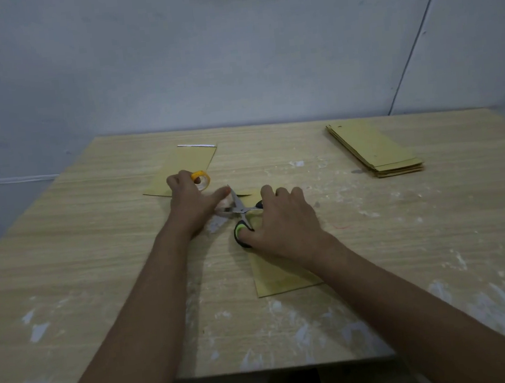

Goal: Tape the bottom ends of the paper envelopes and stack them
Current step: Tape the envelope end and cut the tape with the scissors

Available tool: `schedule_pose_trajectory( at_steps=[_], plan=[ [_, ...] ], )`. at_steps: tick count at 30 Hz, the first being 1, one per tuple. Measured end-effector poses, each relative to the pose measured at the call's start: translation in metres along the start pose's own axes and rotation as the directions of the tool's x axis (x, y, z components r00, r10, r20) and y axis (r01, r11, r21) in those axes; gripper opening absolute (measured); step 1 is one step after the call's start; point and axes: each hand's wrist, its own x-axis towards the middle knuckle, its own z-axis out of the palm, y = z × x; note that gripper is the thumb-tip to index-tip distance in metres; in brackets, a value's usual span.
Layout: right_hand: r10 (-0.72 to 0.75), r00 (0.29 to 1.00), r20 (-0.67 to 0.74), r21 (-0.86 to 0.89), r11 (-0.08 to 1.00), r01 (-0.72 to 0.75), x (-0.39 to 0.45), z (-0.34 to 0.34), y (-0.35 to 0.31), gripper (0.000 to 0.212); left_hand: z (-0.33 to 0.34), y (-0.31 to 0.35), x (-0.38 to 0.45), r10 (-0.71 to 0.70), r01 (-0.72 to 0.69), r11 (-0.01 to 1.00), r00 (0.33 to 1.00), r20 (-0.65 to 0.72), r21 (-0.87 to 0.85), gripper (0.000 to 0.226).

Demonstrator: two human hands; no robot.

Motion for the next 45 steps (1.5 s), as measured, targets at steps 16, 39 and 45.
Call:
schedule_pose_trajectory(
  at_steps=[16, 39, 45],
  plan=[
    [0.414, 0.887, -0.206, 0.207, 0.904, -0.374, 0.087, -0.010, 0.110, 0.038, 0.026, 0.024, 0.022, 0.160, -0.157, 0.975, 0.987, 0.008, -0.154, 0.014],
    [0.147, 0.923, -0.357, 0.230, 0.971, -0.065, 0.103, 0.007, 0.104, 0.021, 0.066, 0.033, 0.054, 0.086, -0.096, 0.992, 0.988, 0.130, 0.078, 0.023],
    [0.118, 0.919, -0.376, 0.252, 0.968, -0.021, 0.102, 0.009, 0.103, 0.019, 0.064, 0.033, 0.051, 0.074, -0.080, 0.996, 0.989, 0.128, 0.040, 0.023]
  ],
)
